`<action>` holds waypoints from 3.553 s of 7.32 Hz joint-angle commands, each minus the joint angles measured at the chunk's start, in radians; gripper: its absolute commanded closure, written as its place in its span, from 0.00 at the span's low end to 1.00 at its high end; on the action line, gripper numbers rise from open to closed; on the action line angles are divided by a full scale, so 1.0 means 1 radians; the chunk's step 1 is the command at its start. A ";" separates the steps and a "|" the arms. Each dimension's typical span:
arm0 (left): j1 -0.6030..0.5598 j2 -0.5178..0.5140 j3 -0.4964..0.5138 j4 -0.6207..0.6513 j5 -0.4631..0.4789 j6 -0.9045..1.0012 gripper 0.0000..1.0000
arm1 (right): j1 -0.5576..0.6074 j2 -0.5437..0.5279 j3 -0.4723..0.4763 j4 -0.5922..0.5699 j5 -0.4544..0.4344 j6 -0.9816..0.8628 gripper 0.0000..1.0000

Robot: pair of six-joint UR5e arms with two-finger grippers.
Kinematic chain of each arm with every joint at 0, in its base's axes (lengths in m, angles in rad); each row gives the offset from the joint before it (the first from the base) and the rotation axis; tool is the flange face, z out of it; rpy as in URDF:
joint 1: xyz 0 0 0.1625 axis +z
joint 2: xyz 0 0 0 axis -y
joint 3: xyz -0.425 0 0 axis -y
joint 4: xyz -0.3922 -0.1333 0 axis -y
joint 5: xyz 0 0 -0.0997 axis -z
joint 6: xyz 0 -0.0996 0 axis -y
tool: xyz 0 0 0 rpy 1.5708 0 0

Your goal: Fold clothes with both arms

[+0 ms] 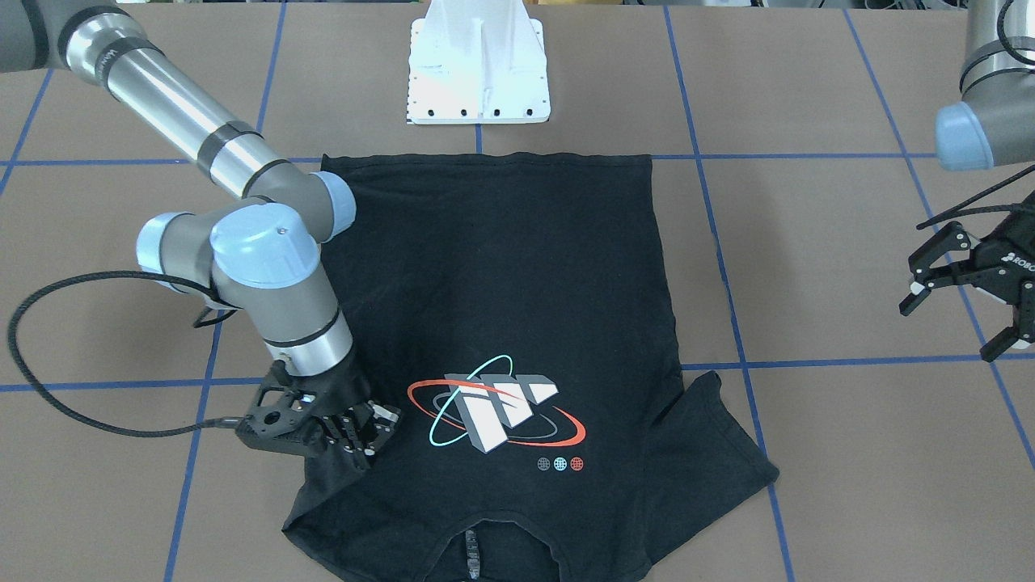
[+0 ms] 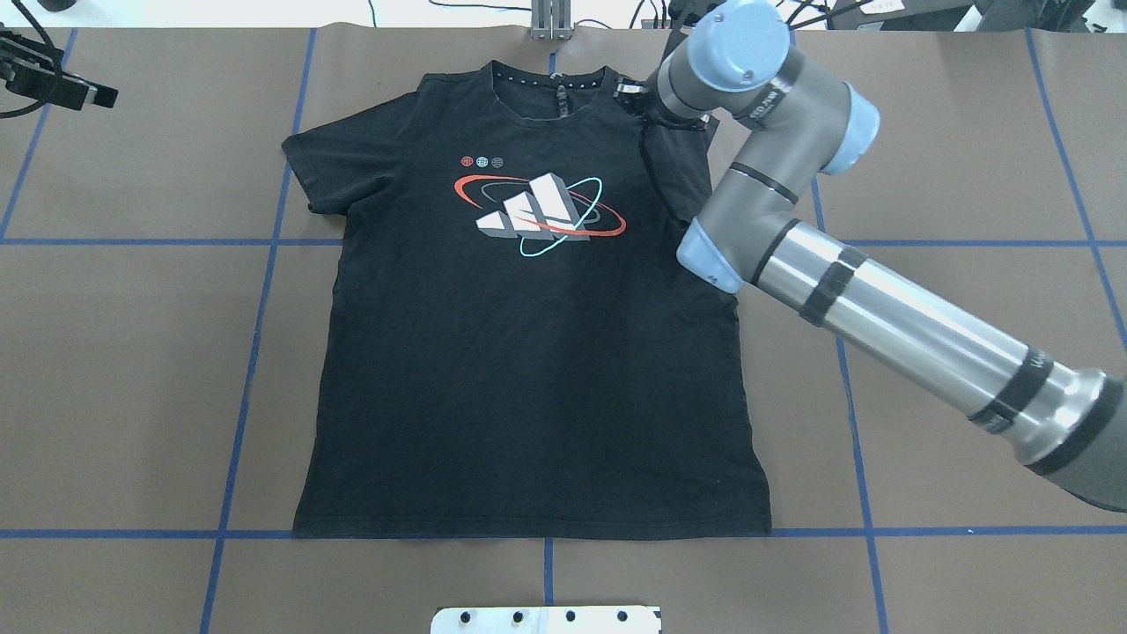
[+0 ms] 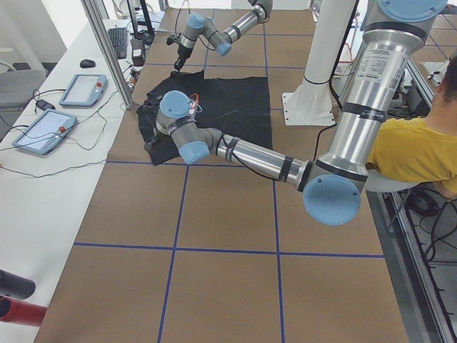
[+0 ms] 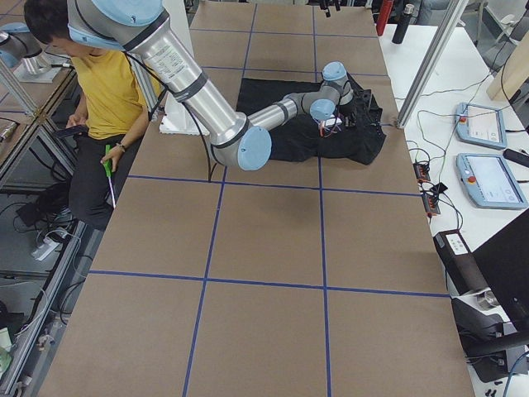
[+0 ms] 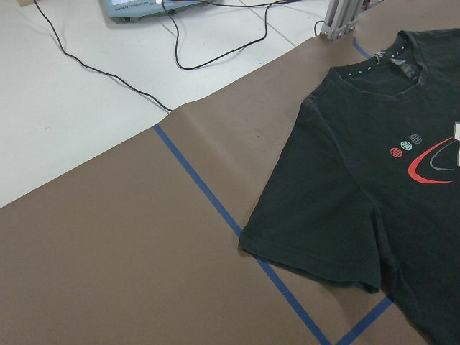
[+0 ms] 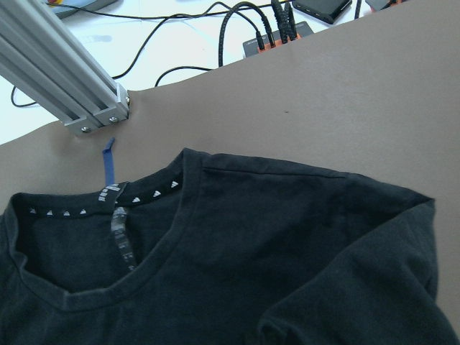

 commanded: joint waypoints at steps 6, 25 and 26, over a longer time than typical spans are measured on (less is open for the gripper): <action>0.001 -0.006 0.000 0.000 0.000 -0.011 0.00 | -0.113 0.107 -0.135 0.007 -0.149 0.055 0.00; 0.405 -0.339 0.695 -0.406 0.729 -0.686 0.52 | 0.210 -0.498 0.461 -0.137 0.263 -0.457 0.00; 0.407 -0.339 0.695 -0.406 0.729 -0.686 0.54 | 0.210 -0.496 0.461 -0.137 0.262 -0.455 0.00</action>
